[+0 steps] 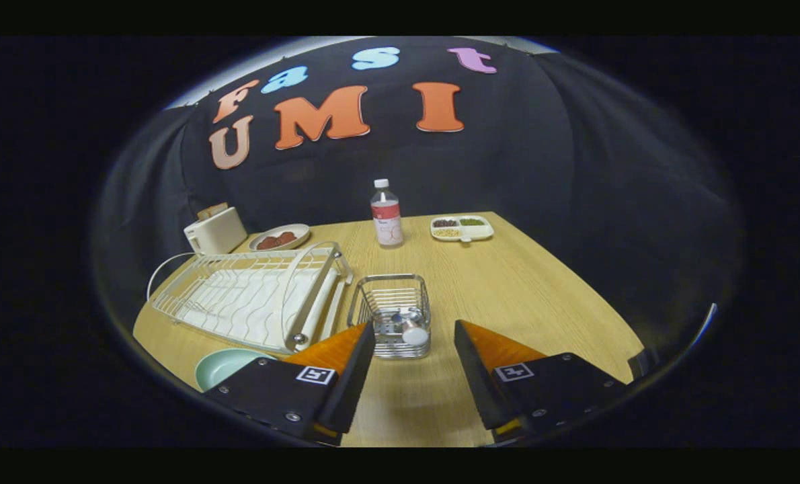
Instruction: Take the plate from the dish rack, then take the spoon from the basket and place it into the plate.
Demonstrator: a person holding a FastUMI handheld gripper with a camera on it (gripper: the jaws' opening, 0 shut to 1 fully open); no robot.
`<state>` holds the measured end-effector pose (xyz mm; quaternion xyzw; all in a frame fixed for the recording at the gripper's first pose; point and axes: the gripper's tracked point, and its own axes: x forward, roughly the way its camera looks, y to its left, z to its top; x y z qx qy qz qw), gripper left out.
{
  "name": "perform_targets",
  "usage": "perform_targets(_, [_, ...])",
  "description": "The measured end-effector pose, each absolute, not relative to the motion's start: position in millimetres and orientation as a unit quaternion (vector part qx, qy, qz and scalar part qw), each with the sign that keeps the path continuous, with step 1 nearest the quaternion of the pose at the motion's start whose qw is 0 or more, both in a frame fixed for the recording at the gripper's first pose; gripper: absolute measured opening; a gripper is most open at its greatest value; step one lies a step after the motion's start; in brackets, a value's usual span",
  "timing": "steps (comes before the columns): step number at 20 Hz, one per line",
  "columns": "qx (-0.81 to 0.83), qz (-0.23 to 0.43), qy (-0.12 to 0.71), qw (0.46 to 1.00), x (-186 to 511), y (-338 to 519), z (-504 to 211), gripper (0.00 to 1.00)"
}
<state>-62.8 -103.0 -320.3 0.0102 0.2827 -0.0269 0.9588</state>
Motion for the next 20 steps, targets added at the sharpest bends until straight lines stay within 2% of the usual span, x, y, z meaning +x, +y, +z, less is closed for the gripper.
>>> perform_targets(4, [-0.017,-0.022,0.285,0.958,-61.1,-103.3,-329.8,0.68])
perform_targets(6, [-0.031,-0.022,0.276,0.960,-56.7,-103.8,-329.3,0.56])
perform_targets(7, [-0.043,-0.023,0.279,0.959,-56.2,-105.0,-330.5,0.46])
perform_targets(10, [-0.063,-0.019,0.285,0.956,-57.7,-102.8,-328.2,0.27])
perform_targets(12, [-0.045,-0.009,0.299,0.953,-59.1,-93.6,-328.0,0.18])
perform_targets(15, [-0.021,0.005,0.303,0.953,-58.6,-84.6,-316.8,0.13])
perform_targets(20, [-0.010,0.000,0.290,0.957,-56.9,-88.6,-279.7,0.13])
